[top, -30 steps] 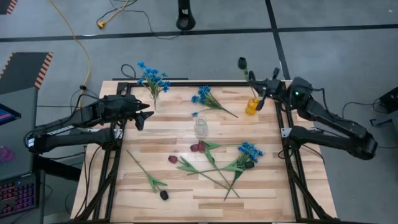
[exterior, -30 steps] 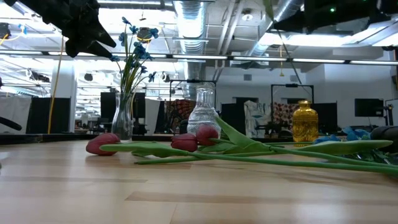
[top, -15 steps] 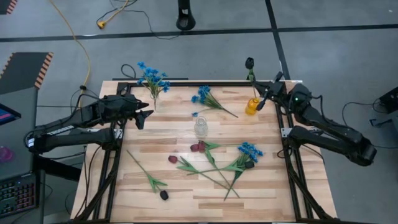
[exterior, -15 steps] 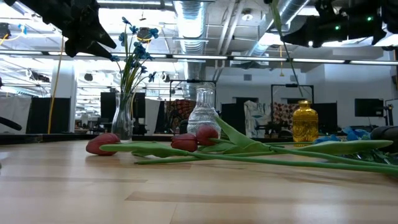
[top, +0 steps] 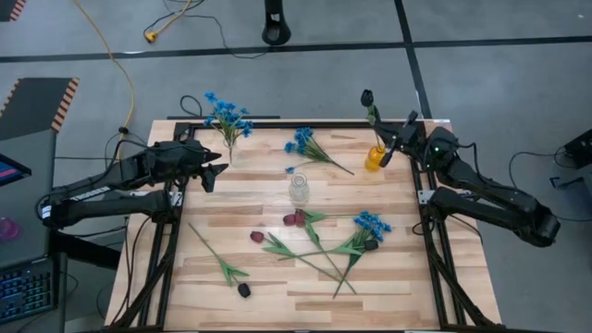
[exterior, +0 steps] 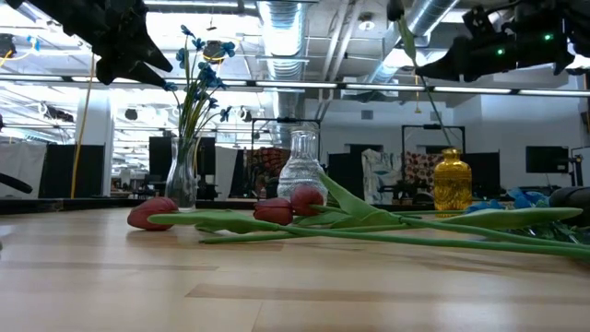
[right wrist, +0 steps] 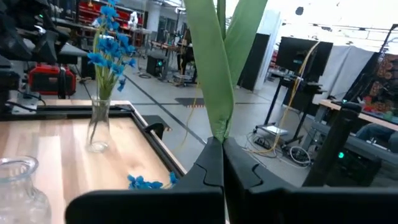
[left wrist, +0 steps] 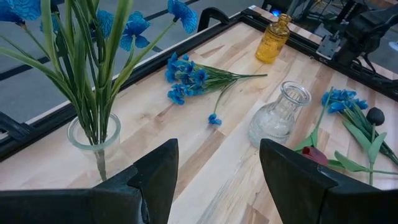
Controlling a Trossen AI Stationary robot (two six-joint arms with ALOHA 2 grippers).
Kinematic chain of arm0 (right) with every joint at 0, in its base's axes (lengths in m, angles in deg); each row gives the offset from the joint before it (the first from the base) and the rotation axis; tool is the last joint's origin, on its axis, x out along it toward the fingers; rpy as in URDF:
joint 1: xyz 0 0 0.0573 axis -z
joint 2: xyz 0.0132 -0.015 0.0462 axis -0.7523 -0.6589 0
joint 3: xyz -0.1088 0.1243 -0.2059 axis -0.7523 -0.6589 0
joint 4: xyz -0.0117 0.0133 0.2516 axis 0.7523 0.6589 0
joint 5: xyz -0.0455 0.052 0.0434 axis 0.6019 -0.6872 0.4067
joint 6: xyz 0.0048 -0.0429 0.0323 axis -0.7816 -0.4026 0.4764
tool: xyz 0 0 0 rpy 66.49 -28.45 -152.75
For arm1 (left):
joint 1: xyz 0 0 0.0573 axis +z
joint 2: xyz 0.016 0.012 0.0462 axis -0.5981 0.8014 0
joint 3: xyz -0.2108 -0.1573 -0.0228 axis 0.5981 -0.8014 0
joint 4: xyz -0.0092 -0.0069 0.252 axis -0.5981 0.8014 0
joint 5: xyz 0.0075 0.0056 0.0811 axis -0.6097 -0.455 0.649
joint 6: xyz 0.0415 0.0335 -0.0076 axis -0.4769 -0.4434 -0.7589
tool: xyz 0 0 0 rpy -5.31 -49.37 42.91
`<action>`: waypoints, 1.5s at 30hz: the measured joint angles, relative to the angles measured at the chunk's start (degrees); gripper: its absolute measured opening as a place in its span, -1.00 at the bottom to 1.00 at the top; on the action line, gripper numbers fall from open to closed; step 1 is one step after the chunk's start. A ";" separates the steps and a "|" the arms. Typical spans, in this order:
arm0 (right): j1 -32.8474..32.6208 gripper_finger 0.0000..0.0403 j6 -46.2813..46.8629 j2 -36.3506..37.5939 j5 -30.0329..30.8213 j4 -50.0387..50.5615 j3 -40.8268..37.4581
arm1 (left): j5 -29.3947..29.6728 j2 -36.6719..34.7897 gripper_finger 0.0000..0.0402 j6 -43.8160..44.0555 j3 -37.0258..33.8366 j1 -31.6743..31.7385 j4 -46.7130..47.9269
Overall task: Sort flowers into vase by color
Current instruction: Put the top black flower into the yellow vase, then put the left black flower into the yellow vase
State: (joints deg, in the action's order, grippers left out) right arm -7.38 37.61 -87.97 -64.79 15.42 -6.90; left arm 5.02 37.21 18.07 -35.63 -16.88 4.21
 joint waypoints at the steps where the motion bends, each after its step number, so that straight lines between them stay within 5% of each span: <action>1: 0.01 -0.91 -0.07 -0.01 0.56 0.19 0.00 | 0.00 0.01 0.06 0.00 0.00 0.00 0.00; 23: 0.00 -0.71 -0.09 -0.02 6.29 9.27 0.04 | -0.02 0.00 0.06 0.57 0.00 0.00 0.00; 30: 0.00 -0.39 -0.09 -0.02 7.04 9.54 0.07 | -0.03 0.02 0.06 0.63 0.00 0.00 0.00; 36: 0.00 0.02 1.36 0.00 13.56 14.32 0.11 | -0.04 0.01 0.06 0.63 0.00 0.00 0.02; 45: -0.12 0.29 7.46 -0.02 15.28 33.07 4.26 | -0.06 0.01 0.06 0.66 0.00 0.00 0.00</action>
State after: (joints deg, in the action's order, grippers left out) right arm -7.50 45.07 -88.00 -49.51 48.50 -2.64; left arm 4.96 37.22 18.73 -35.63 -16.88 4.21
